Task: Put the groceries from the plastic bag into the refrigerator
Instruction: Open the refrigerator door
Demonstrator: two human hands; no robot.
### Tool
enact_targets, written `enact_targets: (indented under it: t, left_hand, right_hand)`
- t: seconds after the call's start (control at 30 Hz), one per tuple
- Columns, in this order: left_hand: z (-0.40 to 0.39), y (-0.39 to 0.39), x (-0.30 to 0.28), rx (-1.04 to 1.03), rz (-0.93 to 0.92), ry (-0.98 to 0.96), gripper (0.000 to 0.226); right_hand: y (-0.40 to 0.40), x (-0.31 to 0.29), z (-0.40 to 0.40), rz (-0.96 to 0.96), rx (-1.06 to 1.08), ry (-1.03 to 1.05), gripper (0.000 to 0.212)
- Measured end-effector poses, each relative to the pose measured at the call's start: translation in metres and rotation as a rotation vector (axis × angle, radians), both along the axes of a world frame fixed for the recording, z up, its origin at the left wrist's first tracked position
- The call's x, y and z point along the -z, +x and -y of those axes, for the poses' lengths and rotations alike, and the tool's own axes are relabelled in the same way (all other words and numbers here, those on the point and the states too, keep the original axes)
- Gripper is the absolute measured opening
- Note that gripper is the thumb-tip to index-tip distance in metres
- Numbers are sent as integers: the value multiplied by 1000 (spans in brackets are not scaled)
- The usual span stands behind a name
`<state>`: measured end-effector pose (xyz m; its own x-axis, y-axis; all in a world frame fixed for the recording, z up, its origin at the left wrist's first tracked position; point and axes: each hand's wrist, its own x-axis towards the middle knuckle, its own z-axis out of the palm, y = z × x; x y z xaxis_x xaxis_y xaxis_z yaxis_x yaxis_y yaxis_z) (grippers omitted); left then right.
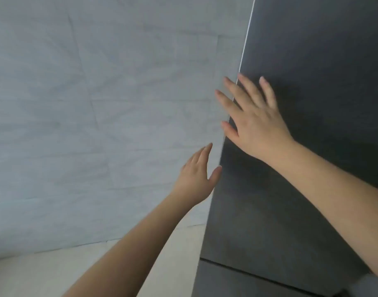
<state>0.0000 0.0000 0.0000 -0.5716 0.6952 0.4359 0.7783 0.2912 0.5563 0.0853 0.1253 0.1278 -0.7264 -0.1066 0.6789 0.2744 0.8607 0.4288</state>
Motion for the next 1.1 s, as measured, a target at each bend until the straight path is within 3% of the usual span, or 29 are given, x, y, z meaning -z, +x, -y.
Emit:
enact_targets:
  t: [0.23, 0.33, 0.47, 0.57, 0.67, 0.8, 1.1]
  left_hand:
    - [-19, -13, -43, 7, -23, 13, 70]
    - [-29, -10, -47, 11, -81, -40, 72]
    - [-43, -5, -40, 54, -17, -68, 75]
    - [-54, -6, -41, 39, 83, -72, 72]
    - [-64, -11, -44, -39, 138, -134, 53]
    - [-70, -20, -41, -105, 75, -205, 48]
    - [-66, -19, -36, -118, 32, -145, 46]
  right_hand:
    - [-19, -51, -9, 251, 201, 206, 80]
    - [-15, -68, -14, 366, 299, 339, 74]
    - [-19, -73, -18, 399, 275, 447, 69]
    - [-25, -78, -19, 435, 264, 449, 71]
    - [-28, -76, -19, 444, 281, 462, 72]
    - [-31, -75, -15, 442, 295, 437, 72]
    - [-26, -75, -7, 428, 271, 385, 68]
